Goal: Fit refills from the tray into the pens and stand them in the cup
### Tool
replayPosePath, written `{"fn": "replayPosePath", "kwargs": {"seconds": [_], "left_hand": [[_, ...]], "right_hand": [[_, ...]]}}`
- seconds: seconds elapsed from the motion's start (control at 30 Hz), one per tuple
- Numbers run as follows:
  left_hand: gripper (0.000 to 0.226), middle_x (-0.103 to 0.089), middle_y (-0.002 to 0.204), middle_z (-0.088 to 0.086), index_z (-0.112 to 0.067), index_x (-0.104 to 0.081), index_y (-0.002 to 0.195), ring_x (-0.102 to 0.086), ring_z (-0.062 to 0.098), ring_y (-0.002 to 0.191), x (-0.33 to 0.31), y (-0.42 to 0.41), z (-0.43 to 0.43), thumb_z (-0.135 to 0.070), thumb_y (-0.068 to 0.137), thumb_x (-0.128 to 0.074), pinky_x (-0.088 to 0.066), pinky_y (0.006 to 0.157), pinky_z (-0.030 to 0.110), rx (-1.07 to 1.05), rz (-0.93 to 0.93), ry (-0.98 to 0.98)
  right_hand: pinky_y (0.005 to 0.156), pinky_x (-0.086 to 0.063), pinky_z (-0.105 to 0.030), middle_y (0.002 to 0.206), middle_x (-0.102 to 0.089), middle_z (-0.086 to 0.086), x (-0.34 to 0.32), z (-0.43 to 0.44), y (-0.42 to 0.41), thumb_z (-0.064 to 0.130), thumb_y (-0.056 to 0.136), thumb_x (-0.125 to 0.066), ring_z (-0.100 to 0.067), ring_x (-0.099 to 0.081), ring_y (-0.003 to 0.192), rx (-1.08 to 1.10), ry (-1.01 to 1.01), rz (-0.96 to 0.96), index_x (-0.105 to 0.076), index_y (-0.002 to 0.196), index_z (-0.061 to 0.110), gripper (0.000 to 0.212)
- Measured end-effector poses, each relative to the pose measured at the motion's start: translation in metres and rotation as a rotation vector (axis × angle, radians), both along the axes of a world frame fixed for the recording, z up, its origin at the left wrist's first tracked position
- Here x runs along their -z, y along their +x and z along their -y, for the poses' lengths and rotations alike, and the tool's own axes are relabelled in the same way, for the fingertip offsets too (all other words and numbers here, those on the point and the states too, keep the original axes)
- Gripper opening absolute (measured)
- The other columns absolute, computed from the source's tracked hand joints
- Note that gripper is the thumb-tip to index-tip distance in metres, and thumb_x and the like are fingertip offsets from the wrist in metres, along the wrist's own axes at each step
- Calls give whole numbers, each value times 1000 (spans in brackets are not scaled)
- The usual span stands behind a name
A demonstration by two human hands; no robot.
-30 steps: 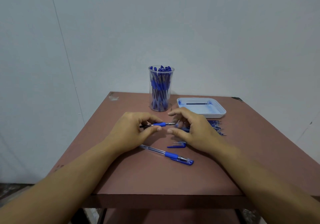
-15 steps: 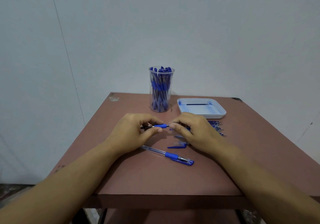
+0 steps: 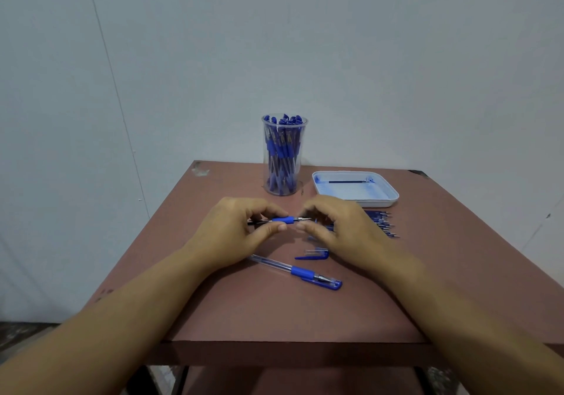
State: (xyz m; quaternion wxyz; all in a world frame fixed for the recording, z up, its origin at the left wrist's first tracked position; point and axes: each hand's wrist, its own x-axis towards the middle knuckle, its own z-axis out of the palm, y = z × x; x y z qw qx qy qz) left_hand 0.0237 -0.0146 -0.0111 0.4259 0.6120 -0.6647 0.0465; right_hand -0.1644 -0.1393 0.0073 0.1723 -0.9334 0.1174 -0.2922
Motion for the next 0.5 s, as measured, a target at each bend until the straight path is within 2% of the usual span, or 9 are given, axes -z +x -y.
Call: {"fn": "replayPosePath", "kwargs": {"seconds": [0.1,0.2,0.33,0.5], "left_hand": [[17,-71,84,-23,-34,-75,99,-66,7,74,0,-2,0,-41,84,-70,-53,65,29,9,-4,2],[18,-71,83,-22,-33,-75,99,-66,5,73,0,-1,0,-41,84,-68,-52,64,26,3,14,-17],[21,-71,85,-23,-33,-75,99,-66,1,74,1,-2,1,-45,86,-65,-52,65,23,-11,24,-27],[29,-72,86,-19,-34,-74,101,-65,2,71,1,-6,3,-53,86,-58,-53,62,24,-52,125,-70]], "right_hand": [[66,-40,-10,79,-60,18,0,1,-1,40,94,-56,0,-56,78,-8,36,-22,-69,96,22,22],[69,-44,-12,87,-62,13,0,-2,-3,37,89,-67,-6,-58,77,-2,66,8,-65,108,25,22],[66,-44,-11,83,-64,7,0,-3,-2,24,89,-69,-7,-58,78,-4,36,54,-69,96,15,11],[61,-43,-5,82,-66,4,-2,-4,-4,22,90,-69,3,-60,72,-9,185,34,-70,96,13,12]]}}
